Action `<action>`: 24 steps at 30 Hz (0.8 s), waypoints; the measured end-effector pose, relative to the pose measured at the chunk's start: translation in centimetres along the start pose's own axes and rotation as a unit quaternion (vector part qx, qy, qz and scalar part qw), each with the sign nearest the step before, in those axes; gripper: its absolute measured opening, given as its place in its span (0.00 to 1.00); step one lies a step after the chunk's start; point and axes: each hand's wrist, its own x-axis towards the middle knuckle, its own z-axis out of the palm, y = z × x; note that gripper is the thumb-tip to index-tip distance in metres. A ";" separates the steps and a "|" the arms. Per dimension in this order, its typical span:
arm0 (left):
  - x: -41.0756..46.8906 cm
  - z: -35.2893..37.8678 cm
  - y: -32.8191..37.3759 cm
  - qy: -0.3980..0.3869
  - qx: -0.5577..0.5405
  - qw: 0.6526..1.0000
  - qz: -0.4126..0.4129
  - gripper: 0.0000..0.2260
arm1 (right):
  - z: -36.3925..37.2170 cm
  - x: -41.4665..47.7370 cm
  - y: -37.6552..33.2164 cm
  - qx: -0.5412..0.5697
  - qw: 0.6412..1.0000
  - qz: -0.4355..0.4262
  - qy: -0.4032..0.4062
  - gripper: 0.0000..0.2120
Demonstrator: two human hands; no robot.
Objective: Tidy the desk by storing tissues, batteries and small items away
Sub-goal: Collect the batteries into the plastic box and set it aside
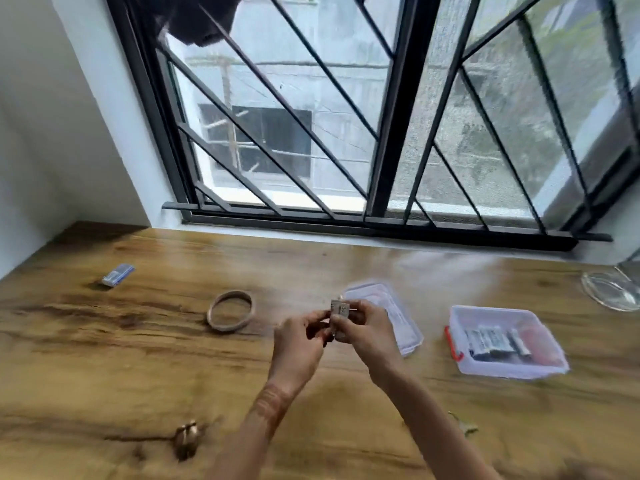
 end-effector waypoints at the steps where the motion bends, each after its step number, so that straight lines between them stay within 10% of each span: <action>1: -0.5 1.8 0.7 -0.008 -0.009 1.000 0.002 0.14 | -2.2 -0.1 0.2 -0.006 1.000 0.001 0.001 0.06; 13: -3.1 18.1 5.3 -0.104 0.189 0.969 0.125 0.18 | -24.0 -0.6 1.5 -0.170 0.985 -0.026 0.023 0.11; 24: -2.2 19.7 4.8 -0.080 0.327 0.932 0.136 0.18 | -23.7 3.5 4.6 -0.387 0.908 -0.008 -0.160 0.08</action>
